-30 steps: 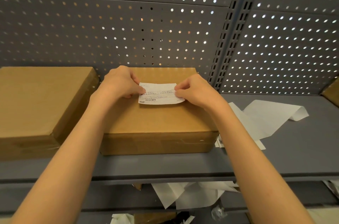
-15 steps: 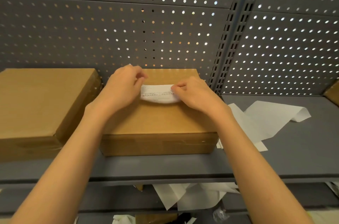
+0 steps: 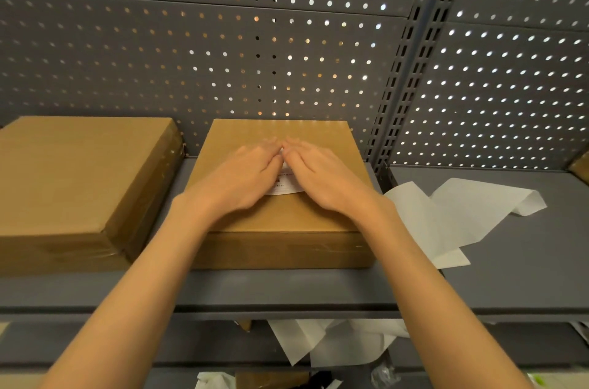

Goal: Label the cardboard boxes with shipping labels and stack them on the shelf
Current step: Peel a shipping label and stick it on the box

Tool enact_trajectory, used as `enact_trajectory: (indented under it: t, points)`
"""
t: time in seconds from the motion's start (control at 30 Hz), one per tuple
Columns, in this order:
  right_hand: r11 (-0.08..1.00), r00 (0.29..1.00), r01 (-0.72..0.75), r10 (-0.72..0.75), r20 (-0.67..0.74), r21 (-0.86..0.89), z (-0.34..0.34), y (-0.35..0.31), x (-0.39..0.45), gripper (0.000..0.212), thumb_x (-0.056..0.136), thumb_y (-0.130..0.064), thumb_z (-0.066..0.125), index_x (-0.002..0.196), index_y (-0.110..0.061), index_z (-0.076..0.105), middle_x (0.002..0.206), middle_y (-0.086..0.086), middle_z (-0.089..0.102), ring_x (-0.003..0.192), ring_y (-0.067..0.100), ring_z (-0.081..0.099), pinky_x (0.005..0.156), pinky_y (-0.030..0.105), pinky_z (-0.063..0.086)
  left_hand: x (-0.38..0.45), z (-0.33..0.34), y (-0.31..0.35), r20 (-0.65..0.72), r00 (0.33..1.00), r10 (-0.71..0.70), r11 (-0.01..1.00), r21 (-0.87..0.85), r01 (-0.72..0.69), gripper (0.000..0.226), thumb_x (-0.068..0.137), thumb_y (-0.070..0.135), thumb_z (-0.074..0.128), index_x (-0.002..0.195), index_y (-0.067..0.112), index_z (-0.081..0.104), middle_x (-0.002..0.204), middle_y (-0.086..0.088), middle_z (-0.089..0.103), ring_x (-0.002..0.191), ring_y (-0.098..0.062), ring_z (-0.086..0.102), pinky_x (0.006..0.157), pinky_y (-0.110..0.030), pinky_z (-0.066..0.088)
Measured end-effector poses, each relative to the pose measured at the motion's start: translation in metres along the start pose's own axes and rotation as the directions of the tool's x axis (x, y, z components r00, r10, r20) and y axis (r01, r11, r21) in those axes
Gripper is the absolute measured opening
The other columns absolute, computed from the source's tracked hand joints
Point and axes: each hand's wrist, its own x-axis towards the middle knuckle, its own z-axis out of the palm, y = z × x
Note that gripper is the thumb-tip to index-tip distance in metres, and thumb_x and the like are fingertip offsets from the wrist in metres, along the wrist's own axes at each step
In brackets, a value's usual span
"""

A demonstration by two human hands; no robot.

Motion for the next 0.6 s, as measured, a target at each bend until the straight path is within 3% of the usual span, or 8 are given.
enact_trajectory:
  t: [0.23,0.6]
  points:
    - [0.996,0.993,-0.068,0.074,0.094,-0.062,0.010,0.013,0.002,0.047,0.105,-0.028,0.017,0.148,-0.014,0.028,0.157,0.005,0.021,0.146,0.017,0.014,0.117,0.028,0.007,-0.003,0.007,-0.010,0.047,0.999,-0.020,1.000,-0.022,0.021,0.045,0.103,0.022,0.027,0.147,0.014,0.025,0.155,-0.003,0.021,0.144,-0.015,0.016,0.109,-0.016,0.008]
    - [0.966,0.980,-0.187,0.197,0.040,-0.176,0.003,0.024,-0.008,0.052,0.103,-0.037,0.012,0.150,-0.017,0.020,0.159,-0.003,0.015,0.146,0.013,0.009,0.118,0.033,0.001,-0.009,0.002,-0.027,0.038,0.994,-0.103,0.989,0.111,0.098,0.047,0.103,0.028,0.023,0.148,0.012,0.024,0.157,-0.002,0.016,0.145,-0.015,0.013,0.115,-0.026,0.007]
